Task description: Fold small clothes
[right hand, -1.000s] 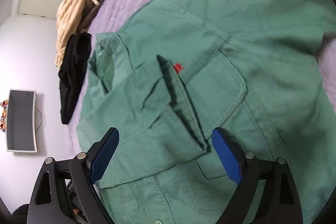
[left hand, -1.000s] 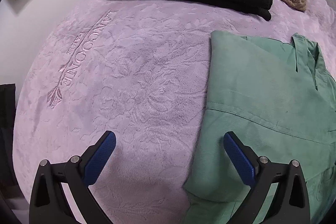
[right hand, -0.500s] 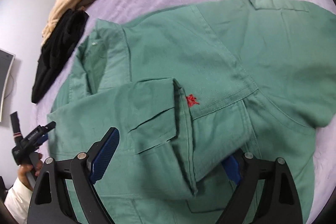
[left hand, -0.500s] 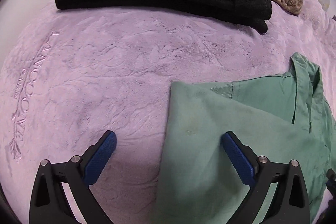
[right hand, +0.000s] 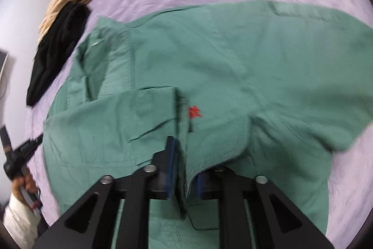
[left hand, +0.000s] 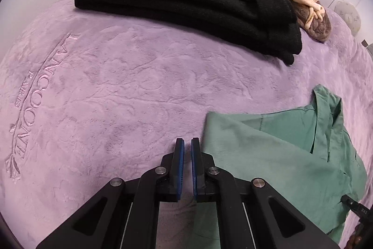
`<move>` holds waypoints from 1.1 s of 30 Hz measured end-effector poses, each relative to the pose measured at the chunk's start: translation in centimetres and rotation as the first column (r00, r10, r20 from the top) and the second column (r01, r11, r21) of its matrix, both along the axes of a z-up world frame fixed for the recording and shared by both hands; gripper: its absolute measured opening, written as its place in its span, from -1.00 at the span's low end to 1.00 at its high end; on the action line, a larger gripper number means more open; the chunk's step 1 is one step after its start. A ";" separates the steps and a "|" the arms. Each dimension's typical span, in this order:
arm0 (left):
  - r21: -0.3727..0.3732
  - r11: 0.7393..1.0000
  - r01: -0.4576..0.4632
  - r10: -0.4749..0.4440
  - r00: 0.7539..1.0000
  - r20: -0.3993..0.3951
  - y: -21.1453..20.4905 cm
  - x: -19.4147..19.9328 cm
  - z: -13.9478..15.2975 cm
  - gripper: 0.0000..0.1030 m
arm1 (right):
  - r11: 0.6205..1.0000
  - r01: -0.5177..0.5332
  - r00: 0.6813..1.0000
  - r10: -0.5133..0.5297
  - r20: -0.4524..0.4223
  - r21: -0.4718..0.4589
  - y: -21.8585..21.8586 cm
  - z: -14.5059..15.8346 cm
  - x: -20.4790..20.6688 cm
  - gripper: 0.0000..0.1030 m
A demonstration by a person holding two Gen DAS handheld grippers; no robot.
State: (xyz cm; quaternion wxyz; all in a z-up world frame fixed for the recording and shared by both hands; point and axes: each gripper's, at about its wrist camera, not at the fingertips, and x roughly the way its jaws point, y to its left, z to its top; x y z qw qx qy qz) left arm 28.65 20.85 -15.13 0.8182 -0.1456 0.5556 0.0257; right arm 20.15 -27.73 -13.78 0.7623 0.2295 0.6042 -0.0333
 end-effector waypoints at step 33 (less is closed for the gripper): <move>0.071 0.993 0.098 -0.097 0.995 -0.013 -4.4 -1.9 2.3 -0.84 | 0.961 -0.236 0.963 0.251 0.101 -0.142 4.7 0.0 4.6 -0.76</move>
